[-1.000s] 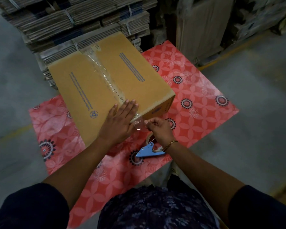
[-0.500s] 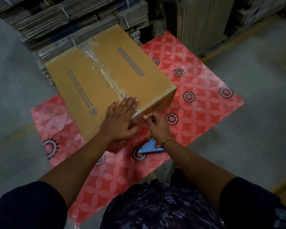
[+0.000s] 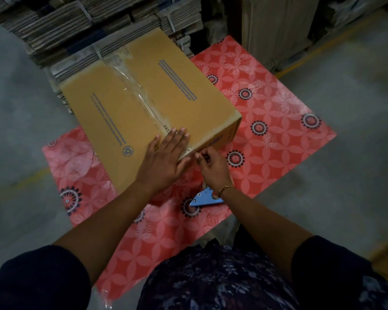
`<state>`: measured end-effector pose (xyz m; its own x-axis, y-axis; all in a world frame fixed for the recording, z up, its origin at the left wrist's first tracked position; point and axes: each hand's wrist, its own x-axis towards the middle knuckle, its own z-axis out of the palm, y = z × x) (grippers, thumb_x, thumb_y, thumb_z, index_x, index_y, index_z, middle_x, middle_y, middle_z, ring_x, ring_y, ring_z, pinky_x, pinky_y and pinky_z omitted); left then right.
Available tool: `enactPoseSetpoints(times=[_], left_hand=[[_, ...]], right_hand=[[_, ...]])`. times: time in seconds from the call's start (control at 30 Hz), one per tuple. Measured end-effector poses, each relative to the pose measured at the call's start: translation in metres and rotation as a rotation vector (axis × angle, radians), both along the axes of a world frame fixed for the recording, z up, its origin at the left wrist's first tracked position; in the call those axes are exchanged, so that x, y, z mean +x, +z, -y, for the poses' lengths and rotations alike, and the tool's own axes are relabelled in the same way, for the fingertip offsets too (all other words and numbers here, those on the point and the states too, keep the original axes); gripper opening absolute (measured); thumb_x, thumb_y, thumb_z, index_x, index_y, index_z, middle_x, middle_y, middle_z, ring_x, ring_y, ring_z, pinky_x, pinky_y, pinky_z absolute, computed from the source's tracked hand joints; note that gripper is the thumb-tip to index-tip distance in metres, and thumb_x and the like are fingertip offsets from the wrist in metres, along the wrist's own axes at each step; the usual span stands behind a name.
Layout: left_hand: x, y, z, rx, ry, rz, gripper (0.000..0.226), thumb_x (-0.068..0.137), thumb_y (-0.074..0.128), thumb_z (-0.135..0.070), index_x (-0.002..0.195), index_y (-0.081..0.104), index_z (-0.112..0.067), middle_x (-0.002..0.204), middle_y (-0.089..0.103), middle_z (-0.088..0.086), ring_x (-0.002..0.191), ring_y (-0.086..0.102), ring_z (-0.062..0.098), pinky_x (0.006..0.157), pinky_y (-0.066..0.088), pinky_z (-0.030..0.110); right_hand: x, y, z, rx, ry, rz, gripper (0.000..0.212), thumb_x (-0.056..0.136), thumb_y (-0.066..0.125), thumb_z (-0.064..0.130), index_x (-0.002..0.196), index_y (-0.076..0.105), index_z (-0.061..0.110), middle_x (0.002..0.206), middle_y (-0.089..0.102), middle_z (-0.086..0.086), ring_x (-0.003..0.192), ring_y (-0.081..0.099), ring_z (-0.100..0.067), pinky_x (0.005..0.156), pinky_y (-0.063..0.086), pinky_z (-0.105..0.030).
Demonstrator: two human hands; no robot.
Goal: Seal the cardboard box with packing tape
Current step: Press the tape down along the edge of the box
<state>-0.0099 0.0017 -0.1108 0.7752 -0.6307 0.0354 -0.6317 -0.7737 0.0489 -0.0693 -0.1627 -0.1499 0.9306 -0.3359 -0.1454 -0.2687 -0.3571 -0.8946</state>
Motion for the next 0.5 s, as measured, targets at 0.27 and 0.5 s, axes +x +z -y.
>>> enactPoseSetpoints(times=[0.27,0.5], left_hand=[[0.002,0.002,-0.001,0.082,-0.023,-0.021,0.076,0.094,0.043,-0.045,0.16,0.014,-0.021,0.17,0.011,-0.002,0.156,0.012,0.016,0.12,0.023,0.053],[0.0,0.006,0.0,0.089,-0.024,-0.01,0.078,0.092,0.047,-0.042,0.159,0.019,-0.015,0.169,0.017,0.003,0.155,0.017,0.02,0.121,0.023,0.054]], right_hand=[[-0.015,0.016,0.045,-0.587,0.272,0.099,0.016,0.085,0.061,0.033,0.091,0.061,0.017,0.091,0.064,-0.002,0.089,0.059,-0.028,0.072,0.046,-0.04],[0.028,0.046,0.057,-1.016,0.568,0.342,0.085,0.088,0.046,0.071,0.15,0.04,0.013,0.158,0.039,-0.006,0.149,0.03,-0.025,0.116,0.027,-0.044]])
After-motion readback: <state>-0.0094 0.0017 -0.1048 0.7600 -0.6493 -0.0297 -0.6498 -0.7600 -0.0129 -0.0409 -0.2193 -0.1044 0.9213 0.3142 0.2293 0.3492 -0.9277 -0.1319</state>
